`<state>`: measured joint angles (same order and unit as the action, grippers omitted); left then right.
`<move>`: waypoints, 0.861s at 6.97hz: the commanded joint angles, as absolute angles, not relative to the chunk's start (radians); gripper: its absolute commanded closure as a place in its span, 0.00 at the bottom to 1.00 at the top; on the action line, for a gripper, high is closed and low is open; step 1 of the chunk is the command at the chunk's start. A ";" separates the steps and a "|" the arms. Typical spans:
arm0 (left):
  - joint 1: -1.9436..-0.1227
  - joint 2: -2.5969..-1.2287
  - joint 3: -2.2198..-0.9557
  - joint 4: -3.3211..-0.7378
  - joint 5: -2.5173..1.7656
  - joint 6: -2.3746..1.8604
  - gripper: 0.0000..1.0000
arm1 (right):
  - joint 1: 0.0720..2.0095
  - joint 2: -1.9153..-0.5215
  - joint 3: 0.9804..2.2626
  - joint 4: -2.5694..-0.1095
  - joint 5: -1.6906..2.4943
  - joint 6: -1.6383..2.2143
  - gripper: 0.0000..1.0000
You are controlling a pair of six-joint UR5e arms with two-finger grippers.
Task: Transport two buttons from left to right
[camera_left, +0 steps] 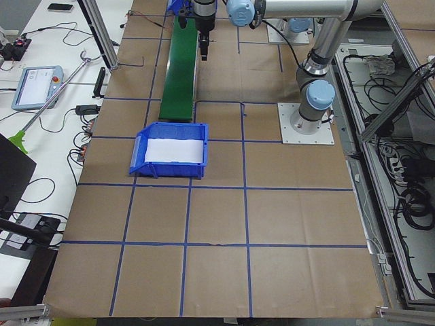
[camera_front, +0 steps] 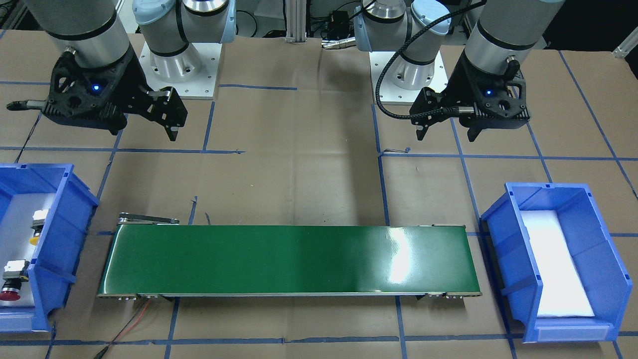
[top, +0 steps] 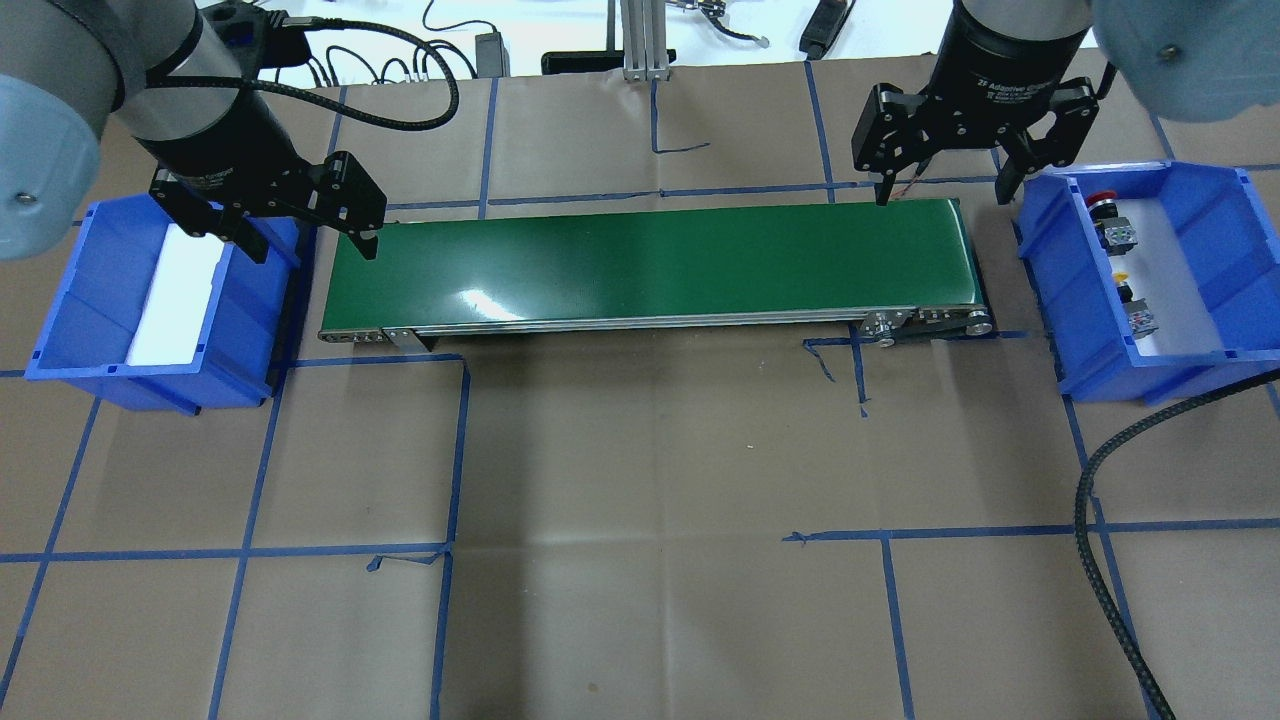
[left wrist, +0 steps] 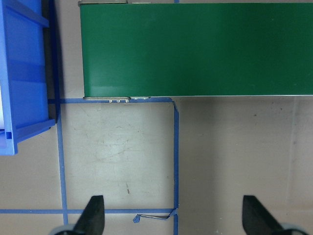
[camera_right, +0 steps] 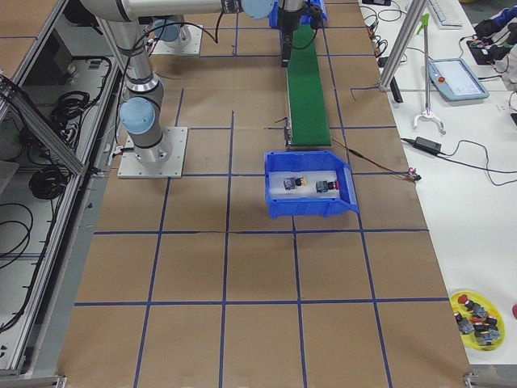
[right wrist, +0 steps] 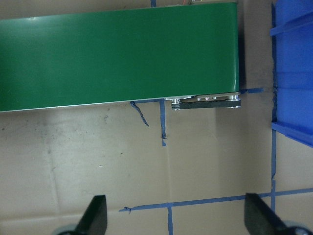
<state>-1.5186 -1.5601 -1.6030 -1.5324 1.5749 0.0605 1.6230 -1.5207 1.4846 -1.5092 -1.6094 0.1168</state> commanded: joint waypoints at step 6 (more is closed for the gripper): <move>-1.519 -1.560 -1.601 -1.531 1.574 0.060 0.00 | 1.655 -1.618 1.655 -1.704 -1.606 0.117 0.00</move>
